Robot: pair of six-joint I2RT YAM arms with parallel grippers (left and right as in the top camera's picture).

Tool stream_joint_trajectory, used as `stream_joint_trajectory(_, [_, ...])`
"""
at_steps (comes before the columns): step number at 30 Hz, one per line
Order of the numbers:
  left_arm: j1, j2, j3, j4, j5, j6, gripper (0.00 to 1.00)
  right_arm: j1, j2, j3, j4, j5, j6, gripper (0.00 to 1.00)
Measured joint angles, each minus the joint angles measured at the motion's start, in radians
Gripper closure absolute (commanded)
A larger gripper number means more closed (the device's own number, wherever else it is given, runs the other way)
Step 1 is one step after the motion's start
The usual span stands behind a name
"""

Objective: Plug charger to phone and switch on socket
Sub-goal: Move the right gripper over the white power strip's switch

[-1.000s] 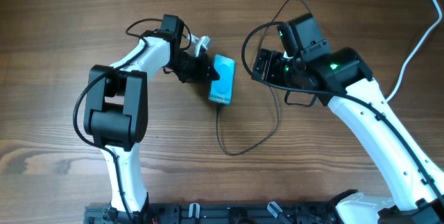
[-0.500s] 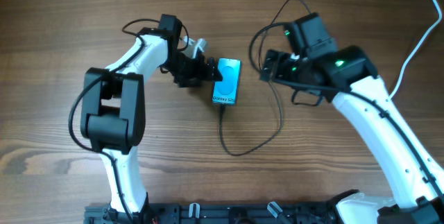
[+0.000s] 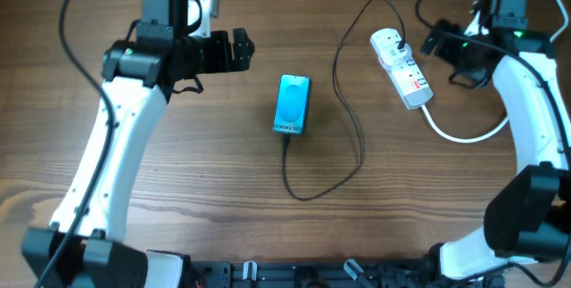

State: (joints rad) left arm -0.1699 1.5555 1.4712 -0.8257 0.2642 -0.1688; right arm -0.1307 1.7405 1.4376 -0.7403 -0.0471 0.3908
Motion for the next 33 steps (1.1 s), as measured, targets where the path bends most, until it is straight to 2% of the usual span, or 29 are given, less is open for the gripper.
stream_joint_trajectory(1, [0.000,-0.002,0.000,0.000,-0.009,-0.003,0.00,-0.003,0.013,0.002,0.029,0.014,-0.005,0.18])
stream_joint_trajectory(2, [0.000,0.000,0.000,-0.002,-0.018,-0.003,0.00,-0.004,0.027,0.005,0.048,0.021,-0.021,0.00])
stream_joint_trajectory(7, [0.000,0.006,0.000,-0.003,-0.036,-0.010,0.00,-0.001,0.171,0.007,0.135,0.047,-0.161,0.00])
stream_joint_trajectory(9, [0.000,0.006,0.000,-0.004,-0.036,-0.010,0.00,-0.001,0.199,0.007,0.143,0.059,-0.177,0.00])
stream_joint_trajectory(24, [0.000,0.006,0.000,-0.004,-0.036,-0.010,0.00,-0.001,0.346,0.007,0.198,0.077,-0.214,0.00])
stream_joint_trajectory(33, [0.000,0.006,0.000,-0.004,-0.036,-0.010,0.00,-0.001,0.354,0.007,0.224,0.021,-0.214,0.00])
